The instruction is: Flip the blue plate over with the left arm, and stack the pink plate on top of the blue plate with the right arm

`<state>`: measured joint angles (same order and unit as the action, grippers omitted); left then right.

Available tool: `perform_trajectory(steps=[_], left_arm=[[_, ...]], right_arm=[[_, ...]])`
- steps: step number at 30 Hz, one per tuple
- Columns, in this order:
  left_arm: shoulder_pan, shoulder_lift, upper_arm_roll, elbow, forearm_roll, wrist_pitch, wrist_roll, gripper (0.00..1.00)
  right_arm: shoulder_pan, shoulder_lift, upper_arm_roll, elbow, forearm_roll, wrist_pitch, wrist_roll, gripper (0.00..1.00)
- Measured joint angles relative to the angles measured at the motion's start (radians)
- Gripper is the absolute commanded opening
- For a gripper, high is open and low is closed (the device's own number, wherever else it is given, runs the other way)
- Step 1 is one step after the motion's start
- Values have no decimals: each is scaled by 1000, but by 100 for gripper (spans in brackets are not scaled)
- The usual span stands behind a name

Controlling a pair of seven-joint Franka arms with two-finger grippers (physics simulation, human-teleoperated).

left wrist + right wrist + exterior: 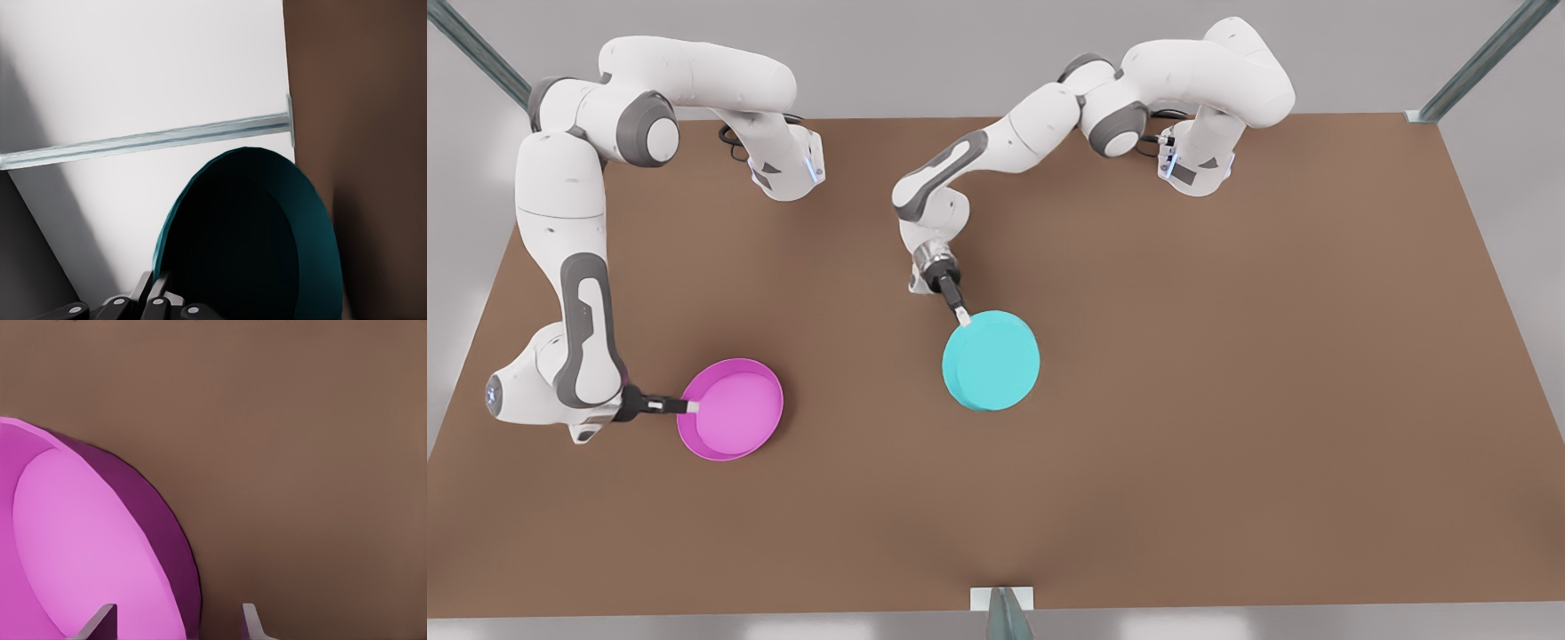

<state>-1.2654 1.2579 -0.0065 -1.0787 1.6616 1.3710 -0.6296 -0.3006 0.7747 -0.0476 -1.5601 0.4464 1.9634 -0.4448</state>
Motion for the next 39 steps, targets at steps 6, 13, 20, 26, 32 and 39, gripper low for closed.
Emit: perform_trajectory(steps=[6, 13, 20, 26, 32, 39], left_arm=[[-42, 0, 2, 33, 13, 86, -9, 21], [-78, -1, -9, 62, -25, 117, -7, 100], [-77, -1, -43, 62, -48, 134, -33, 100], [-77, -10, -63, 64, -94, 235, -391, 100], [-85, -59, -60, 69, -53, 318, -993, 100], [393, -666, -64, -189, -429, 625, -426, 100]], right_arm=[[0, 0, 2, 0, 2, 0, 0, 63], [-6, 0, 3, 0, 1, -1, -25, 59], [0, 3, 11, 18, 0, -6, -11, 53], [-2, 3, 11, 18, -6, -4, -24, 38], [-3, 3, 11, 18, -9, -1, -20, 41], [-2, 6, 11, 17, -11, 27, -18, 41]])
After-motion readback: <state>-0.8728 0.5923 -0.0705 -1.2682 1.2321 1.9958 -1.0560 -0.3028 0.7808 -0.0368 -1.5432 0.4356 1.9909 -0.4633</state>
